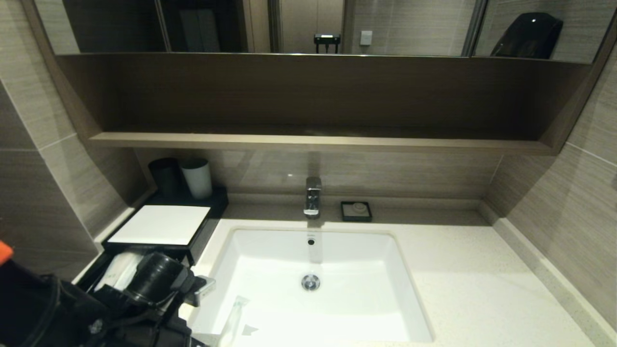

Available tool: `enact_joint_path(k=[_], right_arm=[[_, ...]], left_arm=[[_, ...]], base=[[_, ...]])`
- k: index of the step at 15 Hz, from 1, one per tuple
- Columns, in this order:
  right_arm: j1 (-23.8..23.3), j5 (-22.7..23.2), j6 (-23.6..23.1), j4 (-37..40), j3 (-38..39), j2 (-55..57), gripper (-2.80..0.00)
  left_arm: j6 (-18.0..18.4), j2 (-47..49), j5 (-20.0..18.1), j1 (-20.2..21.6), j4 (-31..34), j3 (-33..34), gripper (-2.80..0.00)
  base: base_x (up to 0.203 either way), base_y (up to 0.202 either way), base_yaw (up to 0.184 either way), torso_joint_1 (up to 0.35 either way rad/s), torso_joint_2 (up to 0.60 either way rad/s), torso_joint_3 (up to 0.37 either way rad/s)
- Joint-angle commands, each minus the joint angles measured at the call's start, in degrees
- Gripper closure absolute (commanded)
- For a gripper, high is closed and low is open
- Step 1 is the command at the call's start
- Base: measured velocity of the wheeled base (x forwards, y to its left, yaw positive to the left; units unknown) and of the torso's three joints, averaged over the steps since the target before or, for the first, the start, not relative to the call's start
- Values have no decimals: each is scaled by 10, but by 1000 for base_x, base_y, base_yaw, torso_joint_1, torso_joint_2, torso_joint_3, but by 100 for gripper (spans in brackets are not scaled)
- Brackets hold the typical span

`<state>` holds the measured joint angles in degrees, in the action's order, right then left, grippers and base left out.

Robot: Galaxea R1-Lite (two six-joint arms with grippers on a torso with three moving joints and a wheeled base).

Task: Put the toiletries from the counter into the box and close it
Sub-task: Pick up the bathroom toiletry

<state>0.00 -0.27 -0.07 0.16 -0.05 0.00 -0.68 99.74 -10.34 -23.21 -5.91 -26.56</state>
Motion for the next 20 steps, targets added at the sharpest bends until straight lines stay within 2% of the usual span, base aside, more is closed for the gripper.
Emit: enact_joint_path(k=[1,9,14,20], right_arm=[[0,0,0,0,0,0,0],[0,0,0,0,0,0,0],[0,0,0,0,0,0,0],[0,0,1,0,0,0,0]], left_arm=[[-1,0,-7,0,-6,-3,-280],[28,12,5,1,-6,-14,-280],[58,24,34,1,-7,-12,-280],[64,25,39,1,-7,-9,-280]], base=[[0,0,0,0,0,0],[0,0,0,0,0,0],[0,0,0,0,0,0],[0,0,0,0,0,0]])
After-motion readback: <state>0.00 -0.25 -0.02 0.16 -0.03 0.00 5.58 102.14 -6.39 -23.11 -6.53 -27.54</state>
